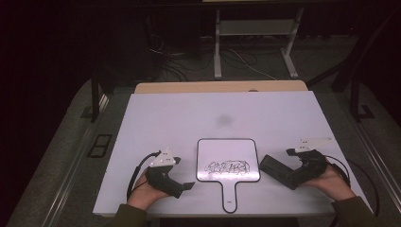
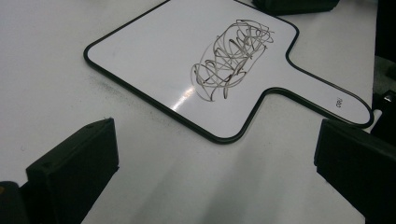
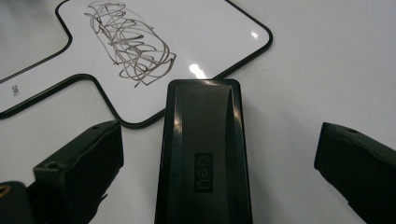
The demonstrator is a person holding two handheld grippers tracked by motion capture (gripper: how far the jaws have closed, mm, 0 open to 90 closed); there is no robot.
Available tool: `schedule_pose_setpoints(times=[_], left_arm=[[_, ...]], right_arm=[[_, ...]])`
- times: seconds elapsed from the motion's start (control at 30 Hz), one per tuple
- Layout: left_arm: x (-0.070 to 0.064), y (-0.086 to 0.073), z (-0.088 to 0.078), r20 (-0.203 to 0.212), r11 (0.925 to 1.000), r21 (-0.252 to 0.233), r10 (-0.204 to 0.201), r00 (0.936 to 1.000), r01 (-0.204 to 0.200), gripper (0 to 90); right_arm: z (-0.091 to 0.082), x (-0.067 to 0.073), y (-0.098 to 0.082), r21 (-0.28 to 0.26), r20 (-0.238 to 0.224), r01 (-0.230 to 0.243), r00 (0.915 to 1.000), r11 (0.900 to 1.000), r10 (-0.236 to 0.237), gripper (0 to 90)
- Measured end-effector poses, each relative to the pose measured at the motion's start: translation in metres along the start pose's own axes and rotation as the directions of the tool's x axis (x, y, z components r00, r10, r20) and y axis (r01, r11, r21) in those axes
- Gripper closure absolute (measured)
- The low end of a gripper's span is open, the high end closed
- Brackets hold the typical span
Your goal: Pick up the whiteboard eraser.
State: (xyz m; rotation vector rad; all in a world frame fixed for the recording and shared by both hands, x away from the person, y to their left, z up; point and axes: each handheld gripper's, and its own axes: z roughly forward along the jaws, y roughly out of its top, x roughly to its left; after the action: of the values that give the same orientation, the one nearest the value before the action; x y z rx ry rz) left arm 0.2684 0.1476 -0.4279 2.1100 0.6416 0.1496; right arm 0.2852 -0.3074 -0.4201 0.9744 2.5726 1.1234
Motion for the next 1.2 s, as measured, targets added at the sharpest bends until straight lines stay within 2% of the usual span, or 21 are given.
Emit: schedule_pose_setpoints(times=[0.37,0.4,0.53,0.63,0.9,0.97,1.2], left_arm=[[0.000,0.000,-0.001,-0.004,1.0000,0.004,0.000,1.0000,0.000,0.0],[0.000,0.000,-0.001,-0.004,1.0000,0.004,0.001,1.0000,-0.001,0.0],[0.000,0.000,-0.001,-0.003,1.0000,0.005,0.002,1.0000,-0.002,0.0],[0.000,0.000,-0.001,-0.001,1.0000,0.005,0.003,1.0000,-0.003,0.0],[0.000,0.000,0.000,0.002,1.0000,0.007,0.001,1.0000,-0.001,0.0],[-0.001,0.000,0.000,0.001,1.0000,0.008,0.002,1.0000,-0.002,0.0],[0.000,0.000,0.000,0.003,0.9999,0.014,0.002,1.0000,-0.002,0.0]], right_arm=[[0.007,0.003,-0.004,0.042,0.012,0.004,0.9999,0.999,-0.004,0.3],[0.007,0.003,-0.004,0.051,0.008,0.006,0.9999,0.999,-0.007,3.4],[0.011,0.005,-0.006,0.080,0.009,0.020,0.9997,0.997,-0.021,5.0],[0.013,0.007,-0.008,0.108,-0.010,0.036,0.9993,0.993,-0.035,14.0],[0.016,0.008,-0.009,0.135,0.015,0.044,0.9988,0.990,-0.047,15.1],[0.018,0.009,-0.009,0.144,0.012,0.063,0.9978,0.988,-0.066,20.0],[0.018,0.009,-0.009,0.147,0.024,0.067,0.9972,0.987,-0.072,24.4]])
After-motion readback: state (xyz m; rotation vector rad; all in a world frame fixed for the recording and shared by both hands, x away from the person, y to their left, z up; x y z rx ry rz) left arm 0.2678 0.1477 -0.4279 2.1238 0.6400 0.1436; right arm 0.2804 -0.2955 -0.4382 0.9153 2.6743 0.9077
